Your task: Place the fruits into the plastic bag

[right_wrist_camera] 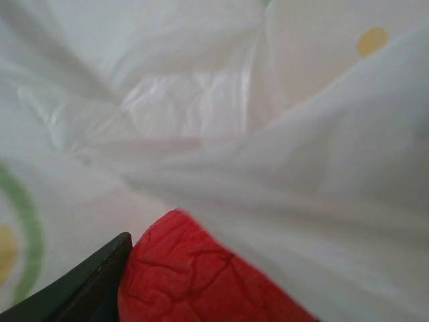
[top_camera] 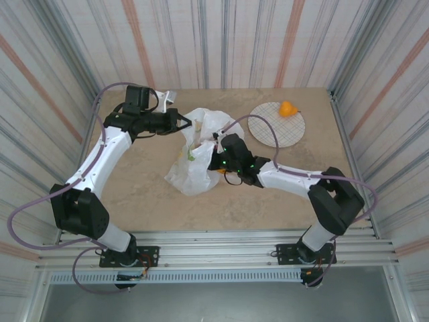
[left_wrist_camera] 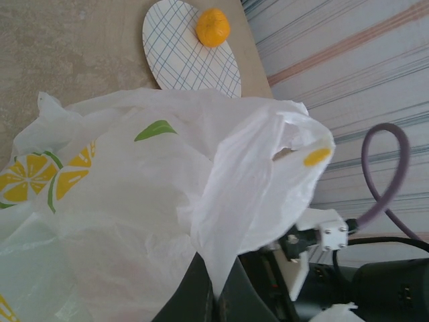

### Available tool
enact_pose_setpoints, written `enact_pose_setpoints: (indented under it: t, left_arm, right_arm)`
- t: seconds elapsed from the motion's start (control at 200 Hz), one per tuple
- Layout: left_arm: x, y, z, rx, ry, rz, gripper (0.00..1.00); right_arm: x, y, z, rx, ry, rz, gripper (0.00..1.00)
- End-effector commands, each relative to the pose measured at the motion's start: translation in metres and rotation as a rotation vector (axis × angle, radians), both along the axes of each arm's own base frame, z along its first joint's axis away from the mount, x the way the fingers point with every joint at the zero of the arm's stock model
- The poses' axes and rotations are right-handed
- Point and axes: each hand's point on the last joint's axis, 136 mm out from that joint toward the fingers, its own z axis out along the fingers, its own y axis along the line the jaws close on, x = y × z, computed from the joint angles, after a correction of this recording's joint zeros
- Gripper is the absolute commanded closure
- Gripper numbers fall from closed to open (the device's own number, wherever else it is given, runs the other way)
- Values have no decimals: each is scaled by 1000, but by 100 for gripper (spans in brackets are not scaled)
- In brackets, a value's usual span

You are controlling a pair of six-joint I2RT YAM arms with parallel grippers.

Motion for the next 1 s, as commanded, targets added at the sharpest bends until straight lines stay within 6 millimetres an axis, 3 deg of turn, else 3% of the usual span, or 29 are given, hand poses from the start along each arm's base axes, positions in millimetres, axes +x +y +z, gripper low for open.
enact_pose_setpoints:
  t: [0.0,0.19,0.446,0.817,0.997]
  left_arm:
    - [-3,-2,3,-11,-13,-16,100]
    - [-1,3,5,-11,-17,0,100]
    - [1,10,9,-9,-29,20,100]
    - [4,14,6,-2,-21,36,100]
    - [5,17,5,6,-22,47,100]
  right_arm:
    - [6,18,-5,32,45,13,35]
    - [-2,27,-16,8,92,94,23]
    - [-11,5,-1,-3,70,112,9]
    - [-42,-49,18,-82,79,146,11]
    - [-66,-77,40,-86,57,210,12]
